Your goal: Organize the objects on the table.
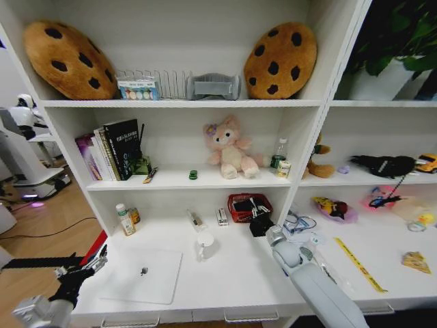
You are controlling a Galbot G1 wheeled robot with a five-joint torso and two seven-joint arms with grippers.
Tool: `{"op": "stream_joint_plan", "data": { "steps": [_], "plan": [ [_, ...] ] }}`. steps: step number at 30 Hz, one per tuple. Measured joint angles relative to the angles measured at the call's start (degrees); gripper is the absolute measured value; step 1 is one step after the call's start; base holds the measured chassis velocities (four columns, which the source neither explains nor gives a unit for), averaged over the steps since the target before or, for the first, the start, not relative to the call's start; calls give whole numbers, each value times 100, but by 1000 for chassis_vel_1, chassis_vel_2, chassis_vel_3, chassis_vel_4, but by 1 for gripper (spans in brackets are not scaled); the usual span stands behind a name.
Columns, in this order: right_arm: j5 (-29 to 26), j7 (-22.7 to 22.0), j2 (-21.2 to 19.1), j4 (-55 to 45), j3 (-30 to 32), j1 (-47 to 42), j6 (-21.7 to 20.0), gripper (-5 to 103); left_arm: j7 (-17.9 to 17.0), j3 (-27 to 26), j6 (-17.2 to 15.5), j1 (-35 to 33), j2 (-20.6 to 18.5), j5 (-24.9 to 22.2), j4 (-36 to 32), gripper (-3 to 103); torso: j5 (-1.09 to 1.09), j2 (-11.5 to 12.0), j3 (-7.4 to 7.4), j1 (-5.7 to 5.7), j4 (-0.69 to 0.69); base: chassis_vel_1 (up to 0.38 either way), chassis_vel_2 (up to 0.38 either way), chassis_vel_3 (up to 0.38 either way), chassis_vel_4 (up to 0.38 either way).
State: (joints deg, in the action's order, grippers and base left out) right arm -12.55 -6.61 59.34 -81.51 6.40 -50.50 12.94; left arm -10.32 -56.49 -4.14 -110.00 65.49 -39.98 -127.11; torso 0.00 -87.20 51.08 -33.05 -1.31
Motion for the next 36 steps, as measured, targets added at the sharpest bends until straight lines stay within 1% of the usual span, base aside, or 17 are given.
{"op": "stream_joint_plan", "data": {
  "steps": [5, 10, 11, 13, 14, 16, 17, 19, 20, 22, 23, 24, 25, 27, 30, 35, 36],
  "plan": [
    [-3, 33, 49, 125, 28, 48, 70, 9, 0, 0, 0, 0, 0, 0, 0, 100, 0, 0, 0, 0, 0, 0, 0, 0, 0],
    [-115, 39, -91, -86, 113, -221, 24, 29, 0, 0, 0, 0, 0, 0, 0, 100, 0, 0, 0, 0, -1, 0, 0, 0, 0],
    [-115, 39, -91, -86, 113, -221, 24, 29, 0, 0, 0, 0, 0, 0, 0, 100, 0, 0, 0, 0, -1, 0, 0, 0, 0],
    [-172, 29, -157, -214, 152, -367, 0, 40, 0, 0, 0, 0, 0, 0, 0, 100, 1, 0, 0, 0, -1, 0, 0, 0, 0],
    [-172, 29, -157, -214, 152, -367, 0, 40, 0, 0, 0, 0, 0, 0, 0, 100, 1, 0, 0, 0, -1, 0, 0, 0, 0],
    [-238, -10, -248, -403, 206, -513, -51, 51, 0, 0, 0, 0, 0, 0, 0, 100, 0, -1, 0, 0, -1, 0, 0, 0, 0],
    [-238, -10, -248, -403, 206, -513, -51, 51, 0, 0, 0, 0, 0, 0, 0, 100, 0, -1, 0, 0, -1, 0, 0, 0, 0],
    [-470, -121, -381, -870, 282, -735, -248, 61, 0, 0, 0, 0, 0, 0, 0, 100, 1, 0, 0, 0, 0, 0, 0, 0, 0],
    [-470, -121, -381, -870, 282, -735, -248, 61, 0, 0, 0, 0, 0, 0, 0, 100, 1, 0, 0, 0, 0, 0, 0, 0, 0],
    [-837, -289, -558, -1611, 405, -1094, -639, 73, 0, 0, 0, 0, 0, 0, 0, 100, 0, -1, -1, 0, 0, 0, 0, 0, 0],
    [-837, -289, -558, -1611, 405, -1094, -639, 73, 0, 0, 0, 0, 0, 0, 0, 100, 0, -1, -1, 0, 0, 0, 0, 0, 0],
    [-985, -387, -645, -1942, 474, -1291, -850, 83, 0, 0, 0, 0, 0, 0, 0, 100, 0, -1, -1, 0, 0, 0, 0, 0, 0],
    [-985, -387, -645, -1942, 474, -1291, -850, 83, 0, 0, 0, 0, 0, 0, 0, 100, 0, -1, -1, 0, 0, 0, 0, 0, 0],
    [-1255, -630, -821, -2566, 644, -1757, -1299, 94, 0, 0, 0, 0, -1, 0, 0, 100, 0, -1, -1, 1, 0, 0, 0, 0, 0],
    [-1413, -769, -899, -2844, 734, -2007, -1575, 97, 0, 0, 0, 0, 0, 0, 0, 100, 0, -2, -1, 1, -2, 0, 0, 0, 0],
    [-1994, -1354, -949, -3389, 968, -2628, -2478, 100, 0, 0, 0, 0, 0, 0, 0, 100, 0, -1, -1, 2, -1, 0, 0, 0, 0],
    [-1994, -1354, -949, -3389, 968, -2628, -2478, 100, 0, 0, 0, 0, 0, 0, 0, 100, 0, -1, -1, 2, -1, 0, 0, 0, 0]
  ]
}}
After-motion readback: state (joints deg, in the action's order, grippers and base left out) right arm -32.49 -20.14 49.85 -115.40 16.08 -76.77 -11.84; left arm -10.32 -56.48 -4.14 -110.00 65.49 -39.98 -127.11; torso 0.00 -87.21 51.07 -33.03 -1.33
